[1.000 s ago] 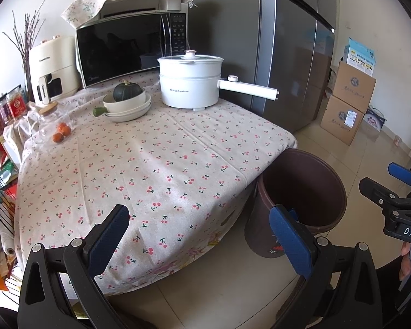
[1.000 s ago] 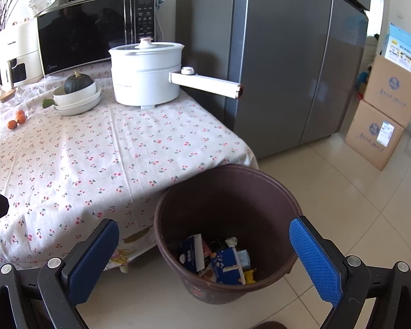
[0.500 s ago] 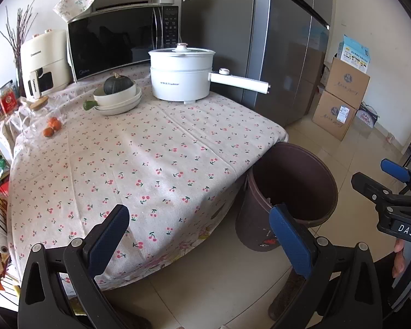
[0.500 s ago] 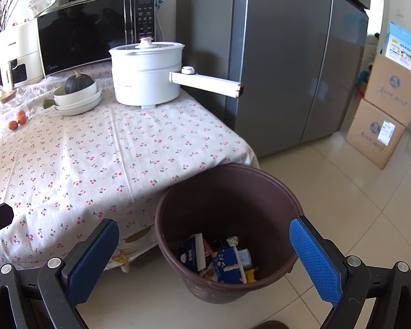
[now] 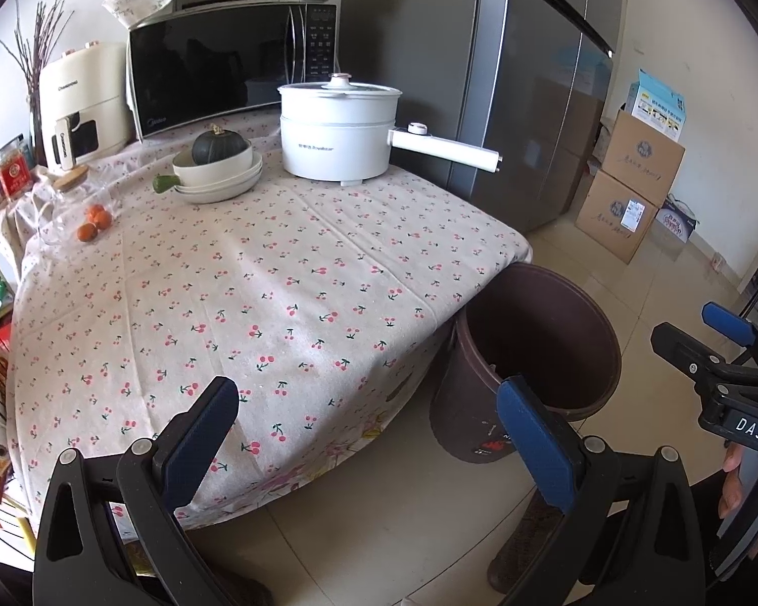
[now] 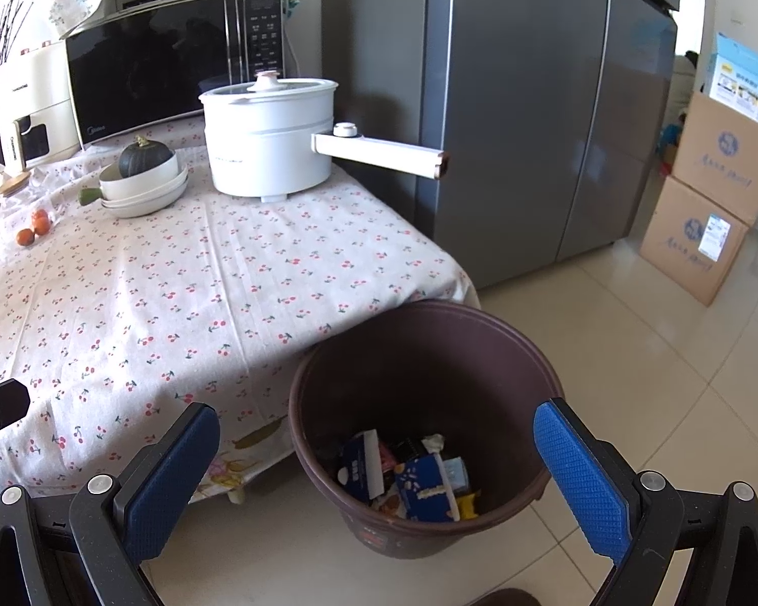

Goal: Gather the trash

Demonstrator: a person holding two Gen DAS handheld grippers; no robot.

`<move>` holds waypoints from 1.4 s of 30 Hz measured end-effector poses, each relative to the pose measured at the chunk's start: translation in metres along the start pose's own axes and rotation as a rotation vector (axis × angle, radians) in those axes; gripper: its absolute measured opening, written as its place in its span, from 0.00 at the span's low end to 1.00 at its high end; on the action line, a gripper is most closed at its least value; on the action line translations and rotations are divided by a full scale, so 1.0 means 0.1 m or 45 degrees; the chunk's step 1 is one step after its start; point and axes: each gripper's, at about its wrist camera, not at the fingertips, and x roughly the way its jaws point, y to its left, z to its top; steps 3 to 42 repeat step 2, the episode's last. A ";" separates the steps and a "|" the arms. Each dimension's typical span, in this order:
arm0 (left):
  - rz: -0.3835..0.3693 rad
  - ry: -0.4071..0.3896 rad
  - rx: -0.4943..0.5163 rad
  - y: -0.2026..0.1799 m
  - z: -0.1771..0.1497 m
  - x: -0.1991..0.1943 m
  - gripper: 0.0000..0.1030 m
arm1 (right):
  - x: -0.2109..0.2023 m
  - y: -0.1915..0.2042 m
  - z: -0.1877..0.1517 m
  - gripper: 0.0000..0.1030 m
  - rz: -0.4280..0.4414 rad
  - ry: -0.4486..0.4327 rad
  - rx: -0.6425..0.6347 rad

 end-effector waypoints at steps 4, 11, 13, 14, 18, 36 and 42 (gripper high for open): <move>-0.003 0.006 -0.002 0.01 0.00 0.01 1.00 | 0.01 0.00 -0.01 0.99 0.004 0.005 0.003; -0.003 0.006 -0.002 0.01 0.00 0.01 1.00 | 0.01 0.00 -0.01 0.99 0.004 0.005 0.003; -0.003 0.006 -0.002 0.01 0.00 0.01 1.00 | 0.01 0.00 -0.01 0.99 0.004 0.005 0.003; -0.003 0.006 -0.002 0.01 0.00 0.01 1.00 | 0.01 0.00 -0.01 0.99 0.004 0.005 0.003; -0.003 0.006 -0.002 0.01 0.00 0.01 1.00 | 0.01 0.00 -0.01 0.99 0.004 0.005 0.003; -0.003 0.006 -0.002 0.01 0.00 0.01 1.00 | 0.01 0.00 -0.01 0.99 0.004 0.005 0.003; -0.003 0.006 -0.002 0.01 0.00 0.01 1.00 | 0.01 0.00 -0.01 0.99 0.004 0.005 0.003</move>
